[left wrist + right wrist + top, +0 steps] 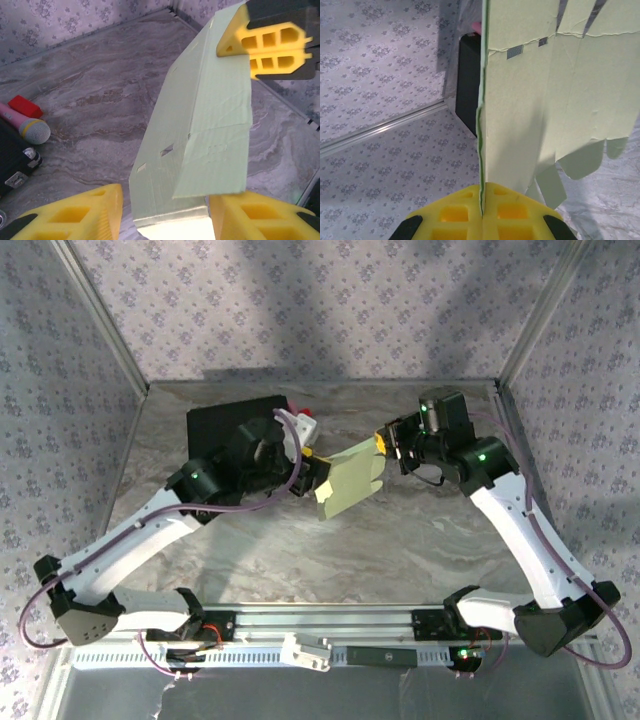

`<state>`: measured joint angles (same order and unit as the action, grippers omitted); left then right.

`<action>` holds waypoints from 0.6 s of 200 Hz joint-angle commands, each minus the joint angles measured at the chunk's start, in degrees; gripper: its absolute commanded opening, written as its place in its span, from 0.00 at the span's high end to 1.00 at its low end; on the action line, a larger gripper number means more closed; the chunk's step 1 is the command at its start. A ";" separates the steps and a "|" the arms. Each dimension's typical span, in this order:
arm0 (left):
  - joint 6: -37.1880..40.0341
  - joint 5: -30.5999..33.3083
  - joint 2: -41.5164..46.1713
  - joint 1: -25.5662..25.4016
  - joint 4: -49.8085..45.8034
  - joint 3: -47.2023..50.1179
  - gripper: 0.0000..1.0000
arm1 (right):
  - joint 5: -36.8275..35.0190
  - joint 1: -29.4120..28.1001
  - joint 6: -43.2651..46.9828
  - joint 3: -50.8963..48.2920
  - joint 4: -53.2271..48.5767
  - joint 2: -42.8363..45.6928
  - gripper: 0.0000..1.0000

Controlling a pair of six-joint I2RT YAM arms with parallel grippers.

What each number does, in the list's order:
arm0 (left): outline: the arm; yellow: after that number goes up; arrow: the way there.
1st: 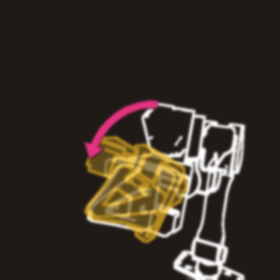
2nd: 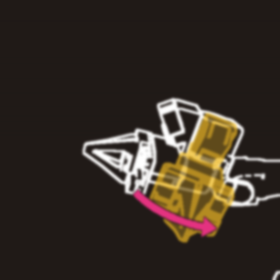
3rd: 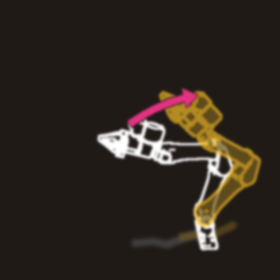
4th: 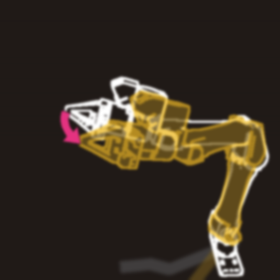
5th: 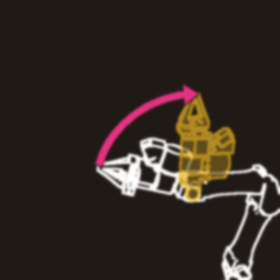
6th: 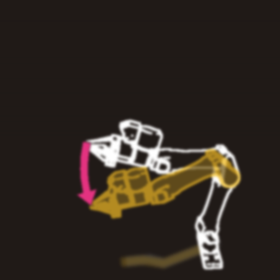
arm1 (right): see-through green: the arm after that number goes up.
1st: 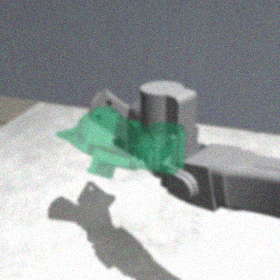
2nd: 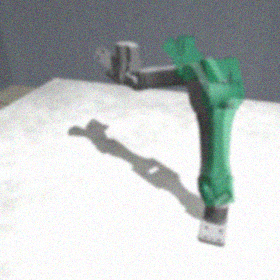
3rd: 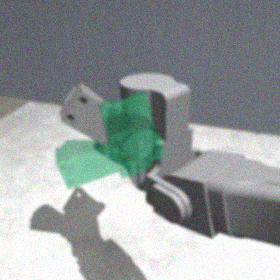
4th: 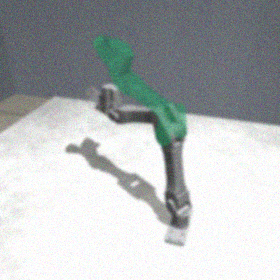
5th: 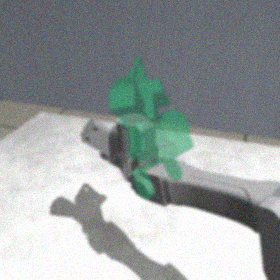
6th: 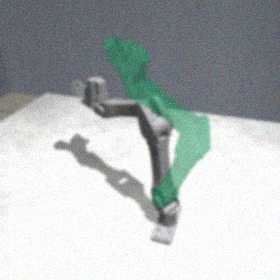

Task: Fold the paper box

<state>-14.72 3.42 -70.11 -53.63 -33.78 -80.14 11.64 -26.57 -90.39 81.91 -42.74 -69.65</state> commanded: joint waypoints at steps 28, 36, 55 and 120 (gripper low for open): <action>-2.49 -5.55 4.59 3.58 1.17 -1.60 0.49 | 2.77 2.23 1.83 1.58 -1.24 -1.01 1.00; -3.42 -7.03 3.67 5.19 1.01 -1.36 0.50 | 2.98 2.23 1.97 1.67 -1.28 -1.14 1.00; -4.31 -9.73 0.76 6.67 2.07 -1.13 0.53 | 3.41 2.27 2.48 1.76 -1.28 -1.33 1.00; -2.45 -8.96 -9.65 -0.63 0.25 -7.60 0.64 | 4.21 2.54 3.06 2.43 -0.85 -2.08 1.00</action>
<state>-18.46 -5.34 -79.05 -50.65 -33.08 -83.92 14.66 -24.45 -88.42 81.91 -43.16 -71.05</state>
